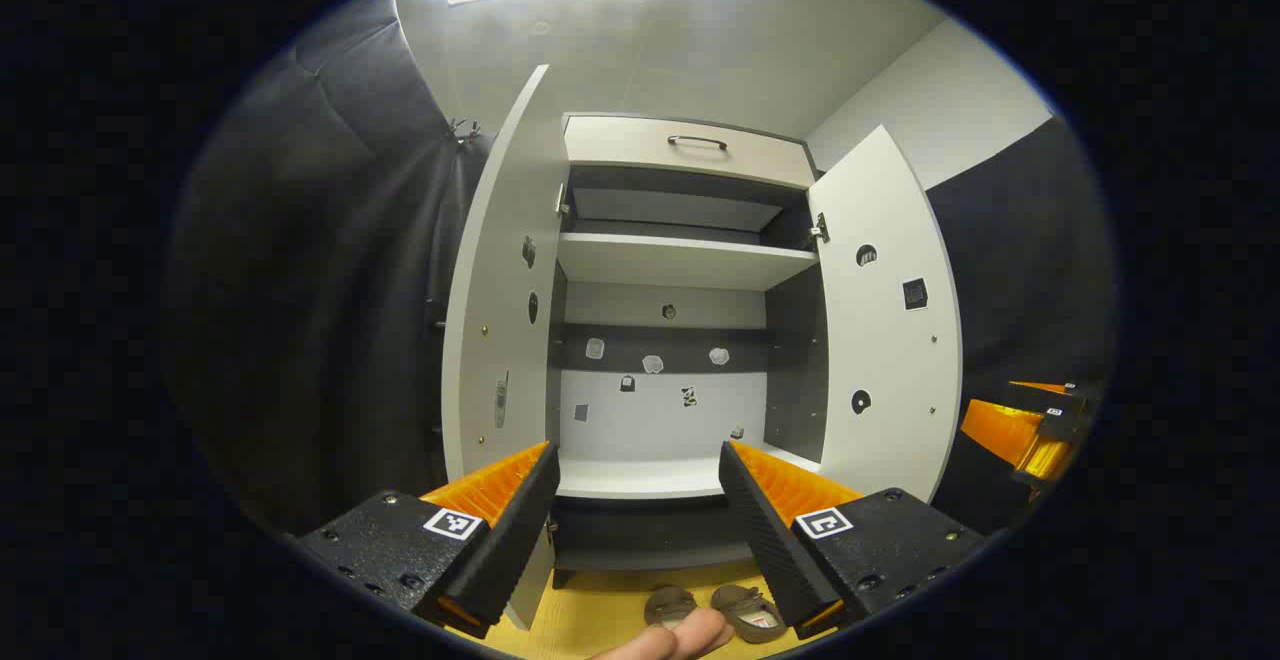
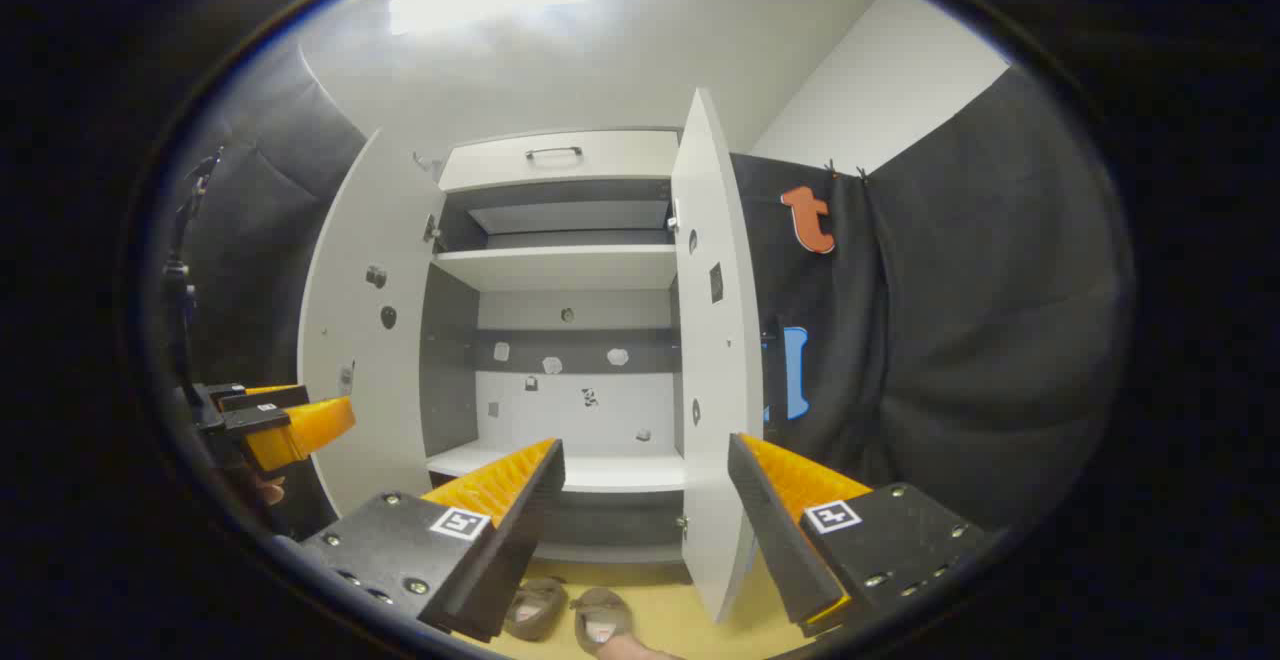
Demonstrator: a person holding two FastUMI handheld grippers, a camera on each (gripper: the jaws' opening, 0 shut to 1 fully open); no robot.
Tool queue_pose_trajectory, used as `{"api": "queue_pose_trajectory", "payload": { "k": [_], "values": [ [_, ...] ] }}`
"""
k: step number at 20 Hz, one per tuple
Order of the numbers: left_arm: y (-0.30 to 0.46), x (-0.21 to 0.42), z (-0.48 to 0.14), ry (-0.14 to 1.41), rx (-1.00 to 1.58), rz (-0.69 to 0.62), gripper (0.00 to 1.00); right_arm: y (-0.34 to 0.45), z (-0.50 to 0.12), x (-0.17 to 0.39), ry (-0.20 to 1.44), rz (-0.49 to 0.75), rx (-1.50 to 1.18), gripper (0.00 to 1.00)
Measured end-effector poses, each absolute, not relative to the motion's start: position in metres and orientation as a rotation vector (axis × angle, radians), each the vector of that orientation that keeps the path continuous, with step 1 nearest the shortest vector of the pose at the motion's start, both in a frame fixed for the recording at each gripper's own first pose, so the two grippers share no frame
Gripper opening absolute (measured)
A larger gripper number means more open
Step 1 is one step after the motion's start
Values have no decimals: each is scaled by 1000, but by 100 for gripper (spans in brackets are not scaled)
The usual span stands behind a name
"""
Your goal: Grab one shoe with the right hand and put it into the shoe cabinet, grab the other shoe with the left hand and put it into the shoe cabinet; then close the right door with the right hand and the left door with the left hand.
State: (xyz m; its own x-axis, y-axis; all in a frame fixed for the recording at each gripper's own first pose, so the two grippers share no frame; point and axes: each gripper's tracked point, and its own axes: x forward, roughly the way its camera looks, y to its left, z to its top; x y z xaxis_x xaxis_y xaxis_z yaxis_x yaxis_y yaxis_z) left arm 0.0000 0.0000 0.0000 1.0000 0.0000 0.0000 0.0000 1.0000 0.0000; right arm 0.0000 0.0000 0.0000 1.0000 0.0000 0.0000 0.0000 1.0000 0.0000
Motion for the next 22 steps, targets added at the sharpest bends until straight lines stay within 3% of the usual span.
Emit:
{"api": "queue_pose_trajectory", "payload": {
  "k": [11, 13, 14, 15, 16, 17, 22],
  "values": [
    [-11, 19, -21, 14, -8, -34, 98, 12, -30, 20, 37, 21, -21, 94],
    [-12, 25, -26, 14, -17, -35, 98, 16, -42, 28, 47, 28, -29, 99],
    [-12, 29, -30, 12, -23, -34, 98, 19, -51, 31, 59, 36, -34, 94],
    [-12, 33, -34, 14, -29, -33, 98, 25, -63, 34, 74, 55, -43, 99],
    [-12, 37, -39, 17, -34, -32, 98, 34, -78, 37, 90, 80, -53, 94],
    [-13, 41, -44, 23, -37, -31, 98, 41, -92, 39, 108, 100, -60, 98],
    [-14, 67, -69, 33, -40, -41, 98, 66, -197, 54, 232, 134, -117, 94]
  ]
}}
